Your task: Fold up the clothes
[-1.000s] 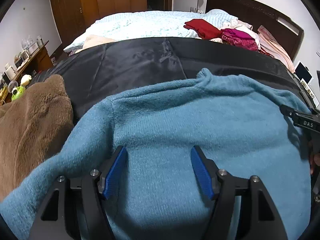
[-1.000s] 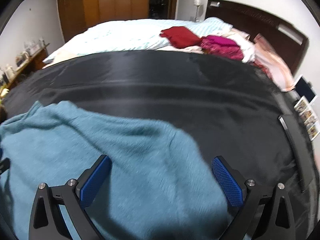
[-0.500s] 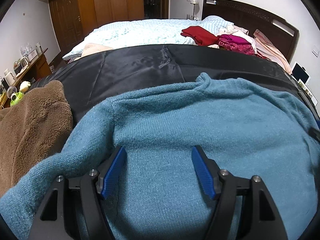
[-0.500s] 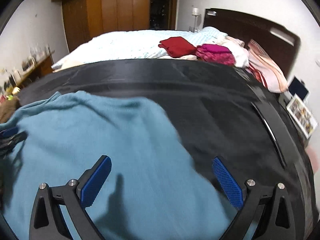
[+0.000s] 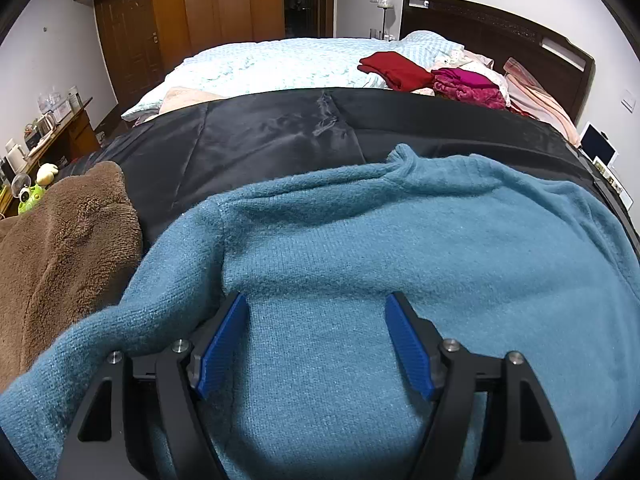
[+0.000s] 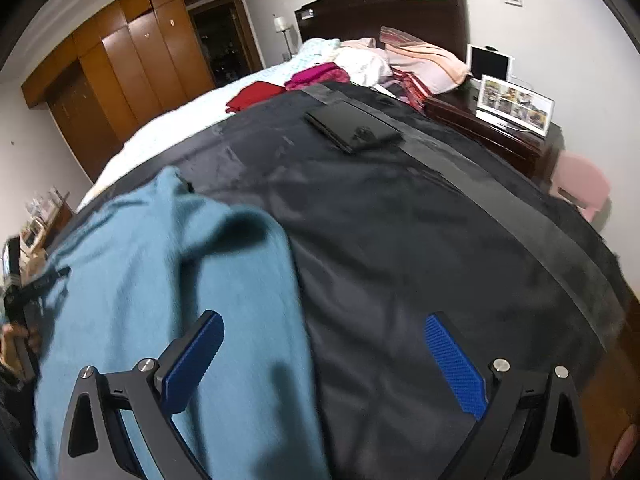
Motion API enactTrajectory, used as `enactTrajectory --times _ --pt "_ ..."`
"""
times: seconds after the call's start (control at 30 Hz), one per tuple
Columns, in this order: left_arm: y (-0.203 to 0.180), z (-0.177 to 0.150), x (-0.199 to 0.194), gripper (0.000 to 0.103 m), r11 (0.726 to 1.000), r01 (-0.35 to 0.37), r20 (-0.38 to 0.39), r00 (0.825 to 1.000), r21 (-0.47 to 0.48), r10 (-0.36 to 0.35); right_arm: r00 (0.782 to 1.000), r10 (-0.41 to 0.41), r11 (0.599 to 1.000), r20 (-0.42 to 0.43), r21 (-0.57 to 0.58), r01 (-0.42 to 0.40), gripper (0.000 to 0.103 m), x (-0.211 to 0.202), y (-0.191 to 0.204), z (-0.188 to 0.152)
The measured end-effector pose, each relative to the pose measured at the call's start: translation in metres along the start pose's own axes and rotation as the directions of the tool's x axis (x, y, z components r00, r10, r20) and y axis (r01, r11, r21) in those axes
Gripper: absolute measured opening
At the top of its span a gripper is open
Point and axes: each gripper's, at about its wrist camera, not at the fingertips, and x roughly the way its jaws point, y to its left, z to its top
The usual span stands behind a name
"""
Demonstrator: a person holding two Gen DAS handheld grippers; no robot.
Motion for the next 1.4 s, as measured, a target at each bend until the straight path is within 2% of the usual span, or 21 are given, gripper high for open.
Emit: enactTrajectory --times 0.1,0.2,0.27,0.33,0.5,0.6,0.67,0.73,0.83,0.93,1.0,1.07,1.13,1.2,1.27,1.33,1.37,1.4 --pt "-0.001 0.0 -0.001 0.076 1.0 0.004 0.0 1.0 0.001 -0.004 0.999 0.02 0.999 -0.028 -0.026 -0.021 0.091 -0.003 0.005 -0.017" --pt "-0.002 -0.001 -0.001 0.079 1.0 0.012 -0.002 1.0 0.005 -0.012 0.999 0.026 0.997 -0.039 -0.075 -0.029 0.075 -0.008 0.013 -0.028" --pt "-0.002 -0.001 -0.001 0.079 1.0 0.014 -0.002 1.0 0.007 -0.014 0.998 0.034 0.993 -0.049 -0.113 -0.039 0.061 -0.013 0.022 -0.034" --pt "-0.003 -0.001 -0.001 0.079 1.0 0.015 -0.003 1.0 0.008 -0.015 0.997 0.044 0.988 -0.059 -0.148 -0.052 0.055 -0.014 0.029 -0.037" --pt "-0.004 -0.002 -0.001 0.081 1.0 0.02 -0.004 1.0 0.011 -0.02 0.998 0.023 0.964 -0.062 -0.265 -0.039 0.05 -0.014 0.049 -0.053" --pt "-0.004 -0.002 -0.001 0.081 1.0 0.022 -0.004 1.0 0.012 -0.022 0.998 0.025 0.964 -0.065 -0.263 -0.041 0.039 -0.013 0.048 -0.054" --pt "-0.004 -0.002 -0.001 0.082 1.0 0.022 -0.005 1.0 0.012 -0.022 0.997 0.032 0.963 -0.074 -0.266 -0.051 0.023 -0.014 0.053 -0.055" --pt "-0.004 -0.002 -0.001 0.082 1.0 0.023 -0.005 1.0 0.012 -0.023 0.996 0.034 0.96 -0.08 -0.275 -0.055 0.018 -0.014 0.057 -0.053" --pt "-0.004 -0.002 -0.001 0.082 1.0 0.024 -0.005 1.0 0.013 -0.024 0.998 -0.004 0.955 -0.066 -0.295 -0.016 0.017 -0.015 0.063 -0.052" --pt "-0.004 -0.002 -0.001 0.082 1.0 0.024 -0.005 1.0 0.013 -0.024 0.991 -0.131 0.934 0.004 -0.335 0.125 0.017 -0.02 0.07 -0.05" --pt "-0.005 -0.003 -0.001 0.082 1.0 0.024 -0.005 1.0 0.013 -0.024 0.969 -0.235 0.904 0.083 -0.349 0.249 0.017 -0.026 0.073 -0.045" --pt "-0.005 -0.003 -0.001 0.082 1.0 0.024 -0.005 1.0 0.013 -0.024 0.944 -0.294 0.881 0.148 -0.342 0.328 0.016 -0.032 0.073 -0.038" --pt "-0.006 -0.003 -0.002 0.082 1.0 0.024 -0.005 1.0 0.012 -0.024 0.906 -0.356 0.851 0.23 -0.321 0.416 0.016 -0.04 0.074 -0.028" --pt "-0.006 -0.003 -0.002 0.082 1.0 0.024 -0.005 1.0 0.012 -0.024 0.828 -0.44 0.777 0.348 -0.316 0.545 0.016 -0.046 0.08 -0.021" --pt "-0.007 -0.003 -0.002 0.082 1.0 0.024 -0.005 1.0 0.012 -0.023 0.75 -0.488 0.71 0.447 -0.296 0.638 0.016 -0.049 0.088 -0.016" --pt "-0.007 -0.003 -0.003 0.082 1.0 0.023 -0.005 1.0 0.012 -0.023 0.684 -0.513 0.661 0.518 -0.27 0.7 0.016 -0.05 0.094 -0.014" --pt "-0.007 -0.003 -0.003 0.082 1.0 0.023 -0.005 1.0 0.011 -0.023 0.657 -0.525 0.637 0.541 -0.262 0.725 0.017 -0.048 0.096 -0.013" --pt "-0.008 -0.003 -0.003 0.082 1.0 0.023 -0.005 1.0 0.011 -0.023 0.639 -0.539 0.615 0.549 -0.263 0.744 0.017 -0.043 0.097 -0.014"
